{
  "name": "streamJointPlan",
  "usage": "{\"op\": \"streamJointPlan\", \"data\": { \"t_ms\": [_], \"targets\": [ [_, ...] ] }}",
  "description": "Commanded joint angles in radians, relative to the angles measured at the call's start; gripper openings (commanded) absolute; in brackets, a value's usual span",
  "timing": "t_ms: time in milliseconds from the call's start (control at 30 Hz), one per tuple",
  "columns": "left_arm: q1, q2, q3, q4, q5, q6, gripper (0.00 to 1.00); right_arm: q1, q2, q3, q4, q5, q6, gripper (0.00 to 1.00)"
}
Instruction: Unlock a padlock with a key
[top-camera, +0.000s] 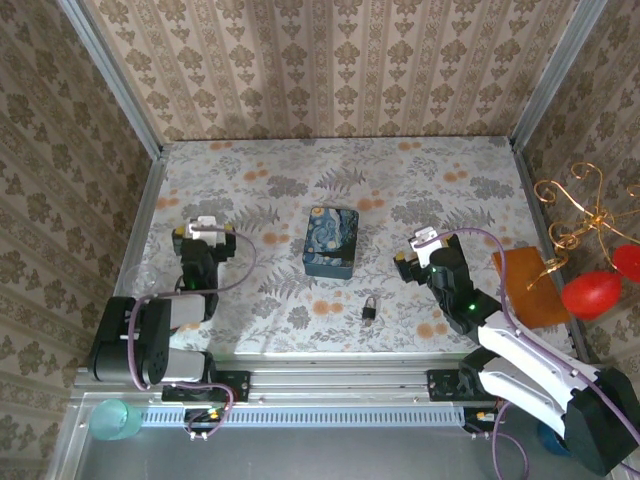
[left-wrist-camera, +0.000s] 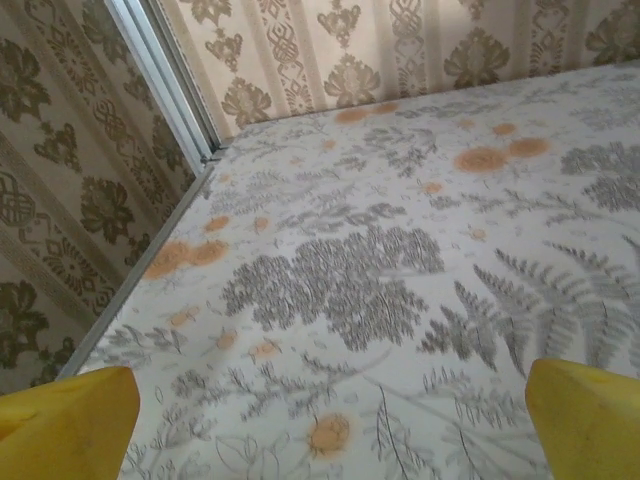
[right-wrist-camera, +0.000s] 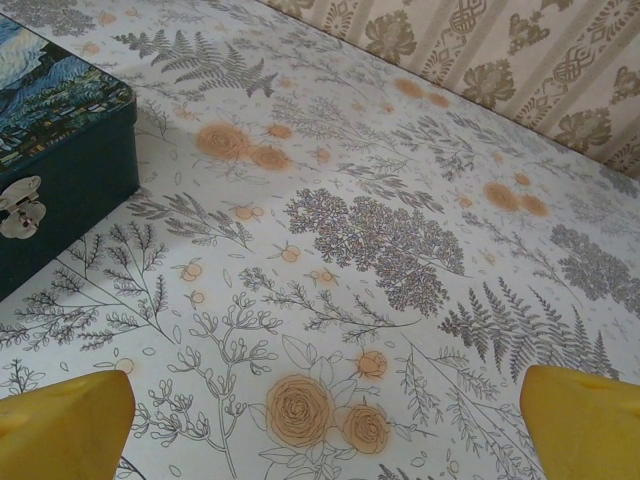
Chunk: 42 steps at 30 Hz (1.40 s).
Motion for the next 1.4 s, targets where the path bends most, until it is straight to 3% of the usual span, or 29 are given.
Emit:
{"op": "streamJointPlan", "data": {
  "t_ms": [0, 100, 167, 233, 267, 933, 1233, 1300, 1367],
  "targets": [
    [0.002, 0.101, -0.025, 0.22, 0.041, 0.007, 1.0, -0.016, -0.019, 0.013, 0.035, -0.024, 0.001, 1.0],
    [-0.006, 0.216, 0.054, 0.206, 0.059, 0.051, 1.0, -0.035, -0.03, 0.003, 0.043, -0.049, 0.011, 1.0],
    [0.03, 0.159, 0.095, 0.036, 0.065, -0.02, 1.0, -0.049, -0.031, -0.001, 0.044, -0.068, 0.013, 1.0],
    [0.04, 0.175, 0.161, -0.053, -0.029, -0.05, 1.0, -0.068, -0.022, -0.007, 0.062, -0.083, 0.015, 1.0],
    [0.052, 0.161, 0.166, -0.094, -0.011, -0.073, 1.0, -0.079, -0.014, -0.01, 0.077, -0.091, 0.016, 1.0],
    [0.065, 0.166, 0.169, -0.087, 0.004, -0.072, 1.0, -0.308, 0.483, -0.064, 0.734, -0.371, 0.001, 1.0],
    [0.065, 0.165, 0.168, -0.087, 0.005, -0.072, 1.0, -0.408, 0.523, -0.038, 0.726, -0.468, 0.088, 1.0],
    [0.065, 0.166, 0.168, -0.088, 0.005, -0.072, 1.0, -0.443, 0.572, -0.044, 0.78, -0.465, 0.132, 1.0],
    [0.065, 0.165, 0.168, -0.088, 0.005, -0.071, 1.0, -0.454, 0.69, -0.059, 0.947, -0.476, 0.148, 1.0]
  ]
}}
